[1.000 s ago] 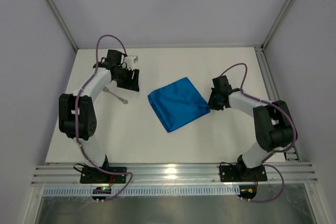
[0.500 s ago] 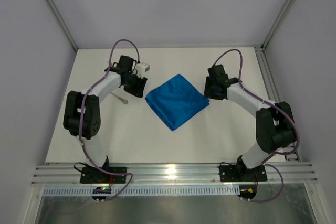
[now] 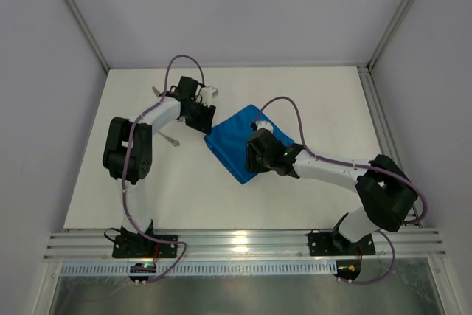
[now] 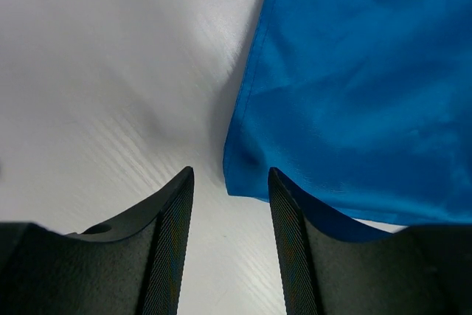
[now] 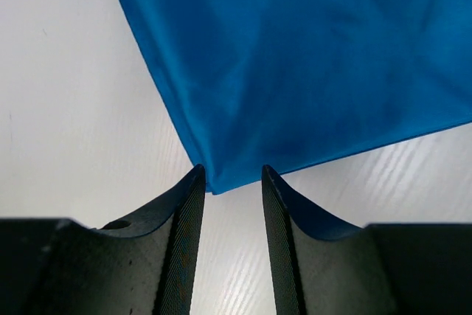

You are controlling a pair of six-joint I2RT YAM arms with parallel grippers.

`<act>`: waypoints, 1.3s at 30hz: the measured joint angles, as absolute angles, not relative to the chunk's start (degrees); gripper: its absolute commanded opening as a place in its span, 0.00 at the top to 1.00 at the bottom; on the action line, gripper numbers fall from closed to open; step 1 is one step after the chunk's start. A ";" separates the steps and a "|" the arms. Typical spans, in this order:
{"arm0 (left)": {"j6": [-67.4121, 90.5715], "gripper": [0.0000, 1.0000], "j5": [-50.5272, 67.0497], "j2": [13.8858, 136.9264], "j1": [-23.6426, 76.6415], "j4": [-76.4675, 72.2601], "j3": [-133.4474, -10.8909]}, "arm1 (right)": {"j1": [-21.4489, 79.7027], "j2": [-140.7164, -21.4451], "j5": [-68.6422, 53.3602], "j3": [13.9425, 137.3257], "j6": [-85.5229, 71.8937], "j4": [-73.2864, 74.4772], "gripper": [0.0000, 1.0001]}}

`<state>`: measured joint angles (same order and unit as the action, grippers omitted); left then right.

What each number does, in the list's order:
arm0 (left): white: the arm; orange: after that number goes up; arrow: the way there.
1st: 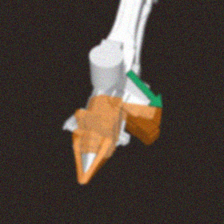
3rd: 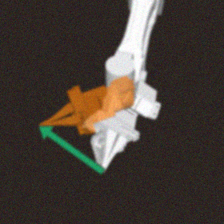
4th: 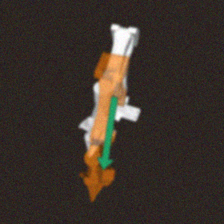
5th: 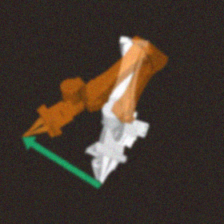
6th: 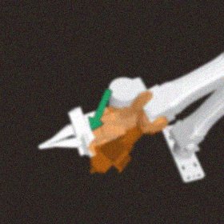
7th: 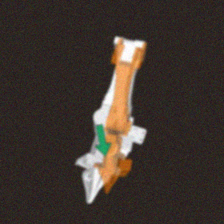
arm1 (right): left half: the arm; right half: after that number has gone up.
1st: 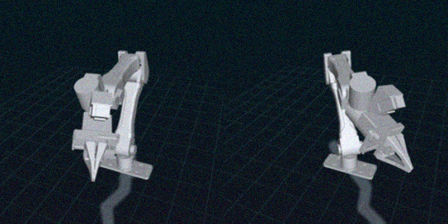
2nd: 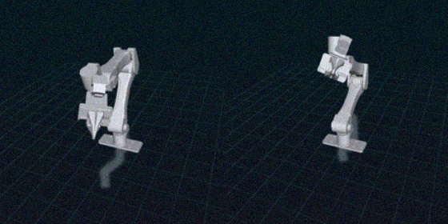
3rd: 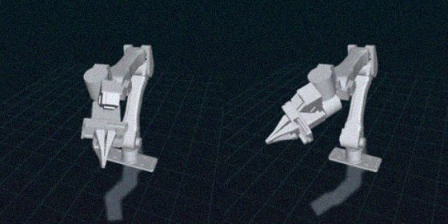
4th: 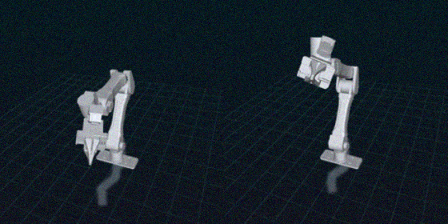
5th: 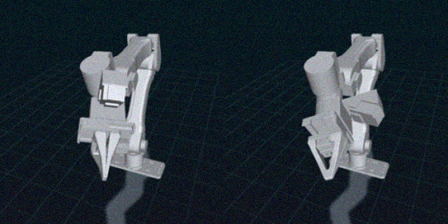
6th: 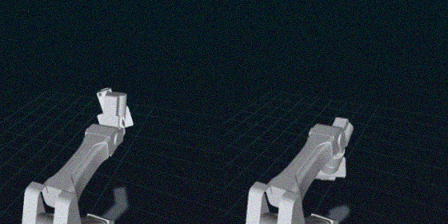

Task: Fold the napkin into a case and place the utensils inside
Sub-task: Rotate the lower triangle-folded napkin at the center of the board.

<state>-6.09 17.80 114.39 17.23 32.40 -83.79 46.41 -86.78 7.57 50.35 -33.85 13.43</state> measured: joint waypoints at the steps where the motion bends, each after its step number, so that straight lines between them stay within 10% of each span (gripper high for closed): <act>1: -5.93 0.52 17.80 114.54 17.23 32.36 -84.01 | 47.51 -87.31 7.68 50.35 -33.95 13.32 0.59; 10: -4.45 0.62 17.78 118.13 17.23 32.38 -85.12 | 53.87 -95.98 11.90 54.74 -33.12 14.98 0.57; 20: -4.51 0.92 18.11 118.26 17.23 32.58 -84.90 | 54.68 -99.33 14.96 56.77 -32.56 16.21 0.96; 39: -5.17 0.99 21.85 117.14 14.35 33.47 -82.59 | 60.27 -98.63 16.25 61.45 -31.00 20.43 0.87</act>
<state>-5.17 21.85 117.14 14.35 33.47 -82.59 60.27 -98.63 16.25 61.45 -31.00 20.43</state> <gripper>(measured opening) 0.024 0.062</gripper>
